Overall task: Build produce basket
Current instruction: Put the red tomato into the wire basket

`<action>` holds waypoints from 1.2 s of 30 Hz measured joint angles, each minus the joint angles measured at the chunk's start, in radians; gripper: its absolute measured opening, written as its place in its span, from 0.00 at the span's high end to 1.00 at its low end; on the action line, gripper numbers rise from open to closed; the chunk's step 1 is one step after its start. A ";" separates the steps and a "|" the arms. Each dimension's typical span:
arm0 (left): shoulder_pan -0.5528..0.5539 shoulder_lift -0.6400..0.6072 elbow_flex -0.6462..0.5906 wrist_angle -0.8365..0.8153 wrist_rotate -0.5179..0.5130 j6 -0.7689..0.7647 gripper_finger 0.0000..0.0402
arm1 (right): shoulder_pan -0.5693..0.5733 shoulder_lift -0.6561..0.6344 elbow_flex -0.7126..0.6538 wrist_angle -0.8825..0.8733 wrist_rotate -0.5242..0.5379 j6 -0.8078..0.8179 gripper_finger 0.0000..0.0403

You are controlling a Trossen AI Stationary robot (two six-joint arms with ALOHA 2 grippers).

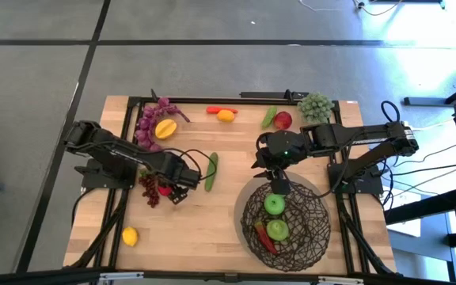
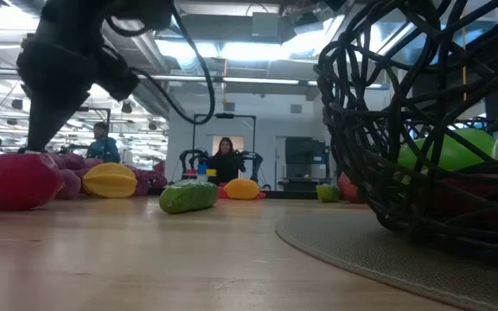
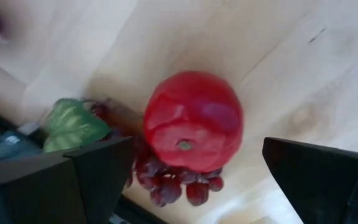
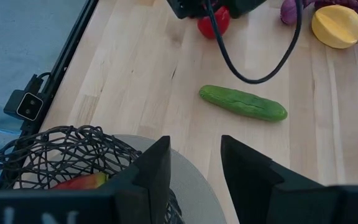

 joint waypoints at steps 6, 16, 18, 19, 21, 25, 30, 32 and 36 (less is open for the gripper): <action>0.000 0.000 -0.066 0.072 0.009 -0.001 0.14 | 0.000 0.000 0.000 0.000 0.000 0.000 0.66; 0.000 0.000 -0.154 0.192 0.035 -0.003 0.14 | 0.000 0.000 0.000 0.000 0.000 0.000 0.66; 0.000 0.000 -0.156 0.192 0.033 -0.002 0.14 | 0.000 0.000 0.000 0.000 0.000 -0.001 0.66; 0.000 0.000 -0.157 0.189 0.025 -0.001 0.14 | 0.000 0.000 0.000 0.000 0.000 -0.002 0.66; -0.004 0.000 -0.157 0.190 0.002 -0.001 0.14 | 0.000 0.000 0.000 0.000 0.000 0.000 0.66; -0.005 0.000 -0.157 0.194 -0.017 -0.001 0.14 | 0.000 0.000 0.000 0.000 0.000 -0.001 0.66; -0.005 0.000 -0.157 0.198 -0.019 -0.001 0.14 | 0.000 0.000 0.000 0.000 0.000 -0.001 0.66; -0.005 0.000 -0.157 0.199 -0.020 -0.005 0.14 | 0.000 0.000 0.000 0.000 0.000 0.000 0.66; -0.005 0.000 -0.157 0.210 -0.022 -0.039 0.14 | 0.000 0.000 0.000 0.000 0.000 -0.001 0.66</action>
